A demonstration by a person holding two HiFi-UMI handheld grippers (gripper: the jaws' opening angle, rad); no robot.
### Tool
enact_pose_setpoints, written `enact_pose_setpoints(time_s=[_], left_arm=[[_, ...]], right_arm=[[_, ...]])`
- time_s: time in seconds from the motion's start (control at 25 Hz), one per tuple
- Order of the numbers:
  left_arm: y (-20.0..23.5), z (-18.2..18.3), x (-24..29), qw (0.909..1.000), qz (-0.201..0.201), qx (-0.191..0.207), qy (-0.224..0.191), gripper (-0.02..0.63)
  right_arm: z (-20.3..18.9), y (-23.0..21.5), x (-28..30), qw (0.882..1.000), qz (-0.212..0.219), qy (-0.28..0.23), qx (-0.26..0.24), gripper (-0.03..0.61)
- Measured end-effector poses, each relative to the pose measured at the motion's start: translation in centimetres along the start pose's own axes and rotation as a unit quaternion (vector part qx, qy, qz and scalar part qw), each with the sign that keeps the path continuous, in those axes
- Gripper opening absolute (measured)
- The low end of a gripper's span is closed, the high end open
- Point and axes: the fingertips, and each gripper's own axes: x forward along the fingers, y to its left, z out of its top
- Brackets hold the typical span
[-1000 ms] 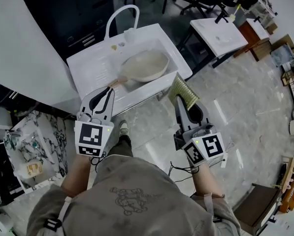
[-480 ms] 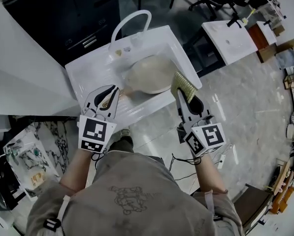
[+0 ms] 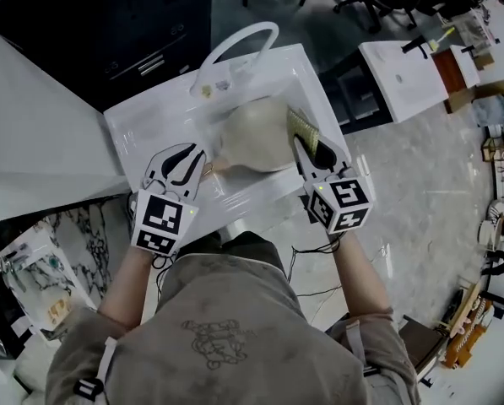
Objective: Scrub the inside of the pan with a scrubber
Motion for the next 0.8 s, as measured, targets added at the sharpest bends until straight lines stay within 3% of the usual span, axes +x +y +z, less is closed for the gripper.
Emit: enact_pose_setpoints(time_s=[0.2,0.4,0.8], left_arm=[[0.7,-1.3,1.8,0.9999,0.004,0.009,0.011,0.106],[0.4,-4.0,4.4,0.9977,-0.014,-0.011,0.065,0.193],[-1.6,-10.1,9.7,0.9821,-0.033,-0.072,0.171,0.235]], right_arm=[[-3.0,-1.6,4.9,0.997,0.019,0.068,-0.024,0.072],[-5.7,-2.5,10.1,0.989,0.054,0.126,-0.059,0.072],[-13.5,-6.9,19.2,0.961,0.098,0.234,-0.111,0.072]])
